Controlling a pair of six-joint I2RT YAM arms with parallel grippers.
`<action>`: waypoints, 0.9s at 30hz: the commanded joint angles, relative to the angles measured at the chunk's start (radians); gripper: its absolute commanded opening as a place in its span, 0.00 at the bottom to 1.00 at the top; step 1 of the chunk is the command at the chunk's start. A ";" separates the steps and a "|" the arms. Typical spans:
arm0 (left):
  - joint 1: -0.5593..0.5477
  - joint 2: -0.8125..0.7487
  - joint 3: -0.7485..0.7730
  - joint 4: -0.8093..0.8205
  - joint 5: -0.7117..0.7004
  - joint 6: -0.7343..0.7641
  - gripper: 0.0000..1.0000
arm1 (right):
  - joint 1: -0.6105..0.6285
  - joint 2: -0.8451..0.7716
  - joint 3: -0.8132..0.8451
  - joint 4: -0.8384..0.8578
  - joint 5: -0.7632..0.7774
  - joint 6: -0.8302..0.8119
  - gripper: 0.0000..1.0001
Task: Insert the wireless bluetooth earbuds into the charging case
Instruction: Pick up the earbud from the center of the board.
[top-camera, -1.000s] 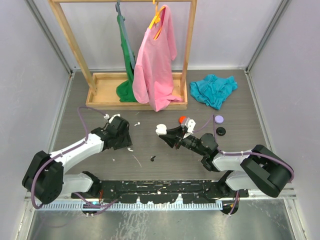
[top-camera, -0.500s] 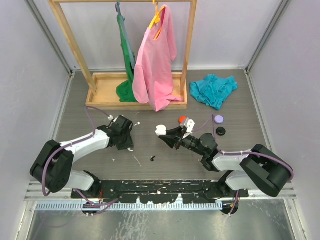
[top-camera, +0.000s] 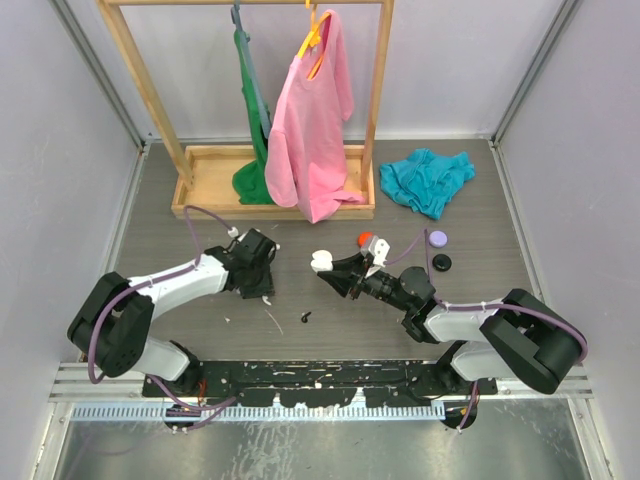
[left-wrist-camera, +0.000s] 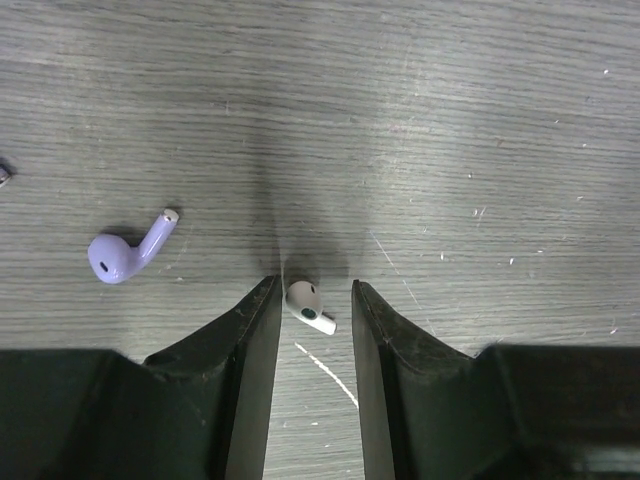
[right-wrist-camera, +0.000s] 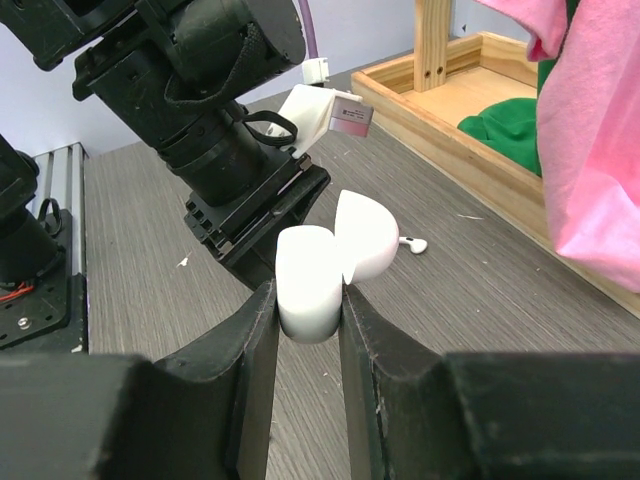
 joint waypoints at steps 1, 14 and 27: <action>-0.018 -0.022 0.052 -0.061 -0.051 0.012 0.36 | 0.002 0.001 0.031 0.055 -0.016 0.008 0.19; -0.055 0.031 0.087 -0.091 -0.089 0.020 0.31 | 0.003 0.008 0.034 0.055 -0.021 0.009 0.19; -0.072 0.076 0.102 -0.103 -0.107 0.028 0.24 | 0.004 0.010 0.035 0.055 -0.024 0.010 0.19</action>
